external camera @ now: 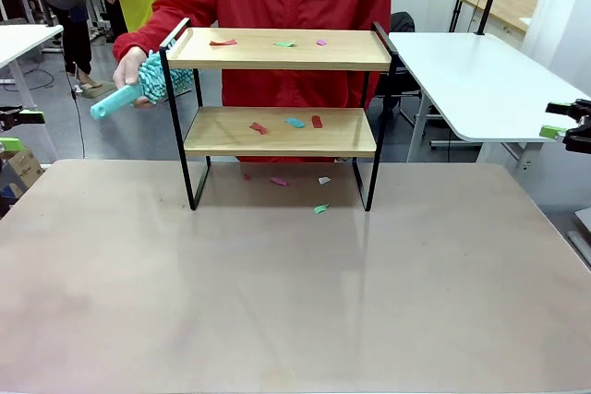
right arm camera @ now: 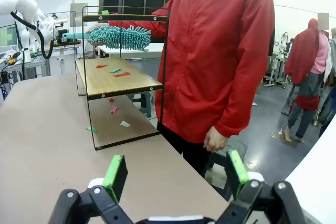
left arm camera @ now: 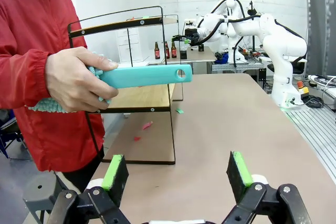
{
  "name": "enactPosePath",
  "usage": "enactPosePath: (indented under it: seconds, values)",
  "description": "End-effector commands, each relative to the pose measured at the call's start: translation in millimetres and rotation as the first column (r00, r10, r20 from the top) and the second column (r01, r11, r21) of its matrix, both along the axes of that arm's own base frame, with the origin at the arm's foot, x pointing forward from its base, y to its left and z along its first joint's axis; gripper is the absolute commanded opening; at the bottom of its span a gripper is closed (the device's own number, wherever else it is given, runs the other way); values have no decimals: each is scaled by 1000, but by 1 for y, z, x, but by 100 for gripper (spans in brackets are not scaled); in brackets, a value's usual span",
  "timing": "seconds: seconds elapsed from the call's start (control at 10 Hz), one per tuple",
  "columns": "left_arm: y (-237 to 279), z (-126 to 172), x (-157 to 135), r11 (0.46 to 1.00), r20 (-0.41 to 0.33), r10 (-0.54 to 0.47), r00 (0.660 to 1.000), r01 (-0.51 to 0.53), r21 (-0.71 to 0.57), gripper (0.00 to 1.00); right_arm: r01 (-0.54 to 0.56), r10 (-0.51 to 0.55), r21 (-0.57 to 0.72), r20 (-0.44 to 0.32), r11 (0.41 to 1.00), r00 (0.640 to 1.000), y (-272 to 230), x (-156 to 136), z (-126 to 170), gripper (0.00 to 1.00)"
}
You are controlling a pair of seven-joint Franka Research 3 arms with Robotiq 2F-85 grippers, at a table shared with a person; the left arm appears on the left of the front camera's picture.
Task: Clean the shelf.
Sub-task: Pick up the Duster handed by the human.
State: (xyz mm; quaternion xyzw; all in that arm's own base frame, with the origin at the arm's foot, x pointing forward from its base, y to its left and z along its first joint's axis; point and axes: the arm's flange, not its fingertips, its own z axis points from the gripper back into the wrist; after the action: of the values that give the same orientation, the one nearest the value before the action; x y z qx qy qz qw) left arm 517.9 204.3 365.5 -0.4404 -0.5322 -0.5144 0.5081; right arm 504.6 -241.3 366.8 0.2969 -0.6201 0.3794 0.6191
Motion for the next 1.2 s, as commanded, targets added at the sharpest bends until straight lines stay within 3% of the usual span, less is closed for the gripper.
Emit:
enactPosePath:
  seconds: [0.0, 1.0, 1.1]
  values:
    - [-1, 1, 0, 1000, 15, -6, 1000, 6, 3, 100, 0, 0, -11, -17, 1000, 1000, 2, 0, 3, 100]
    - [0, 0, 0, 1000, 0, 0, 1000, 0, 0, 100, 0, 0, -11, -17, 1000, 1000, 2, 0, 3, 100]
    - [4, 30, 0, 997, 11, 51, 999, -51, 51, 100, 0, 0, -11, -17, 1000, 1000, 2, 0, 3, 100]
